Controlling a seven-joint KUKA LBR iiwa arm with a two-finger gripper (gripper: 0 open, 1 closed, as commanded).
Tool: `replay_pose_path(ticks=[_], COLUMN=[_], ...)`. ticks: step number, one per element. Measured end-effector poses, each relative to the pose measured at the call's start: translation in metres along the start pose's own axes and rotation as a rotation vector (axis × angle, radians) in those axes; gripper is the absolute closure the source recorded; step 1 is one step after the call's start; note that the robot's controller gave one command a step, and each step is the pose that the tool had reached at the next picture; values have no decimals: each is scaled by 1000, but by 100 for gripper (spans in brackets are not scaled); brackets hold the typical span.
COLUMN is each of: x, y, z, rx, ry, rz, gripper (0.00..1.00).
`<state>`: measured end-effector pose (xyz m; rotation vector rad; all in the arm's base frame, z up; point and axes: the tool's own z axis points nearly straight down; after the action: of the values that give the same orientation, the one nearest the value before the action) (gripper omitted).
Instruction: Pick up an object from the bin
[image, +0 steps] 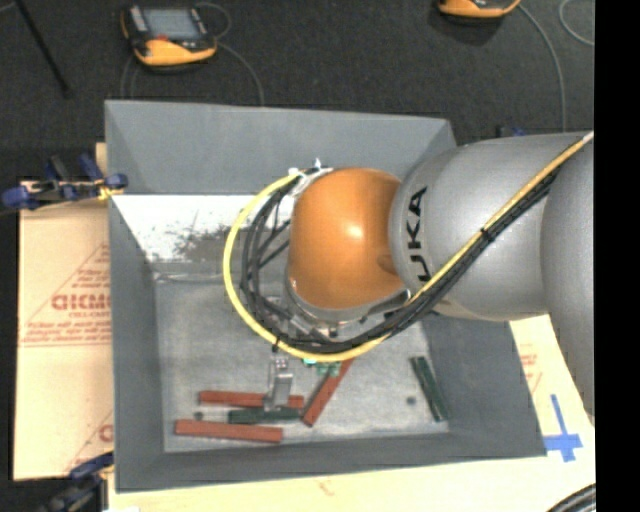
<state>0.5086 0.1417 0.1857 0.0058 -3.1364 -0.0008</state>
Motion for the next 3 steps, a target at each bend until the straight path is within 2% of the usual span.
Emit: replay_pose_path(ticks=[1, 2, 3], x=[-2, 7, 20], y=[-1, -5, -25], z=[-4, 29, 88], rx=[-1, -1, -1], ry=[-8, -15, -12], rz=[4, -56, -41], gripper=[0, 0, 0])
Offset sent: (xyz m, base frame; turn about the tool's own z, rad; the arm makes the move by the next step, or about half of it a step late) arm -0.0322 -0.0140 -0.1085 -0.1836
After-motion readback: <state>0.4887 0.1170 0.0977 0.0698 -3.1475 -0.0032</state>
